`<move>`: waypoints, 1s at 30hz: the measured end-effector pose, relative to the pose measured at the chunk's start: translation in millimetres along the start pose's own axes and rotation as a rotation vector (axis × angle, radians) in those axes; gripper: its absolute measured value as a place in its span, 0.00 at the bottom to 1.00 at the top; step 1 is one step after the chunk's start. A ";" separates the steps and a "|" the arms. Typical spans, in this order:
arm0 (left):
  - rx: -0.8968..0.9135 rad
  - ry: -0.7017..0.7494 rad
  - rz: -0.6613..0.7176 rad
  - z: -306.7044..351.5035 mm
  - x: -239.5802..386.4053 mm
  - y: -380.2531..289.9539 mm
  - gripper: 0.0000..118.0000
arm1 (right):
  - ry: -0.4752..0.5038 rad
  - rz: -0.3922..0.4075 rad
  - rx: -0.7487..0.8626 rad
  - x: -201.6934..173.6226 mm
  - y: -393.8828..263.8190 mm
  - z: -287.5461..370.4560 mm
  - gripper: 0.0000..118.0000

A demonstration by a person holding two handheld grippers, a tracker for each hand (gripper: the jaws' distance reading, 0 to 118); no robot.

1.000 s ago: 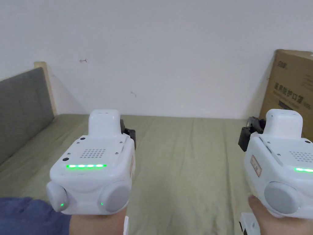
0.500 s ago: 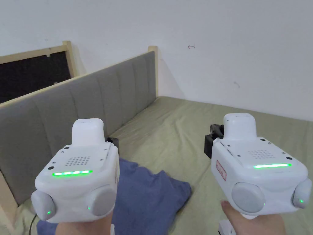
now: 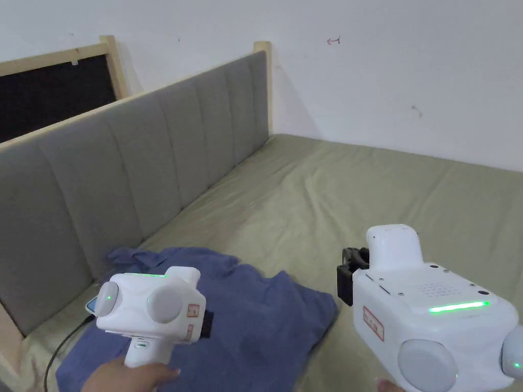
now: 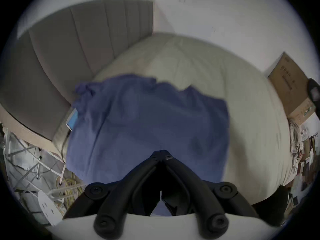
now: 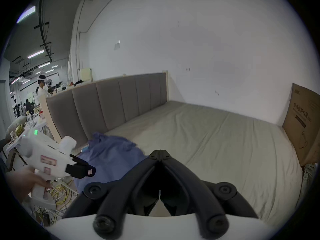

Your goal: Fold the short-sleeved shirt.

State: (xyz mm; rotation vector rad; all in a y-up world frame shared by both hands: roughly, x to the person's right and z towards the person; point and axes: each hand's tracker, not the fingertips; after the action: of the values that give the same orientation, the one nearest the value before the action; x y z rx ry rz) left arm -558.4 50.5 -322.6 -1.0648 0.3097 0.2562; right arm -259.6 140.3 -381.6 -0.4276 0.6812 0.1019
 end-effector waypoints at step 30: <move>0.064 0.091 -0.013 -40.8 6.0 -38.6 0.01 | 0.025 -0.076 -0.157 50.5 -47.8 -10.9 0.00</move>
State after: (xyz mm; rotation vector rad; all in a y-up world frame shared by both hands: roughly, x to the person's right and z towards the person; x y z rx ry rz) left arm -544.4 -3.2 -311.7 -1.0168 0.3897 0.1853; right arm -215.9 90.0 -404.3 -0.6063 0.6834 0.0782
